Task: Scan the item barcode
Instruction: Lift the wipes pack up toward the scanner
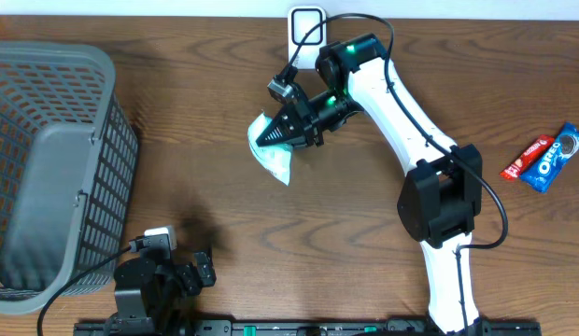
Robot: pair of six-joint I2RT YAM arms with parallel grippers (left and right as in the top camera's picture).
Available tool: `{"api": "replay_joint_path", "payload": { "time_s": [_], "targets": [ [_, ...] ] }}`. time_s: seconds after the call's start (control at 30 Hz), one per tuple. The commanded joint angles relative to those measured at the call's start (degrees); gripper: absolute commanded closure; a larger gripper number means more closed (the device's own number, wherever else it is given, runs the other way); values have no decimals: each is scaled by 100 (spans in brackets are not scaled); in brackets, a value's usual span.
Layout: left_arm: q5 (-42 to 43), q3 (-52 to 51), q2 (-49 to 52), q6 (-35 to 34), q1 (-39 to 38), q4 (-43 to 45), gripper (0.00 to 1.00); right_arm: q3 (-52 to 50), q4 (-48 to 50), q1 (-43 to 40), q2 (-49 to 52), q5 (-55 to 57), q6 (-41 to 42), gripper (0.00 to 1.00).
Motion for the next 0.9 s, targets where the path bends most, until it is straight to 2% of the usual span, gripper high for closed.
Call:
{"api": "replay_joint_path", "payload": {
  "time_s": [0.0,0.17,0.3,0.87],
  "targets": [
    [66,-46,-35,-33,9,-203,0,-22,-9,20,-39,-564,1198,99],
    [66,-46,-35,-31,9,-203,0,-24,-9,20,-39,-608,2647,99],
    [66,-46,-35,-31,9,-203,0,-24,-9,44,-39,-774,3342,99],
    [66,-46,-35,-31,9,-203,0,-24,-9,308,-39,-772,3576,99]
  ]
}}
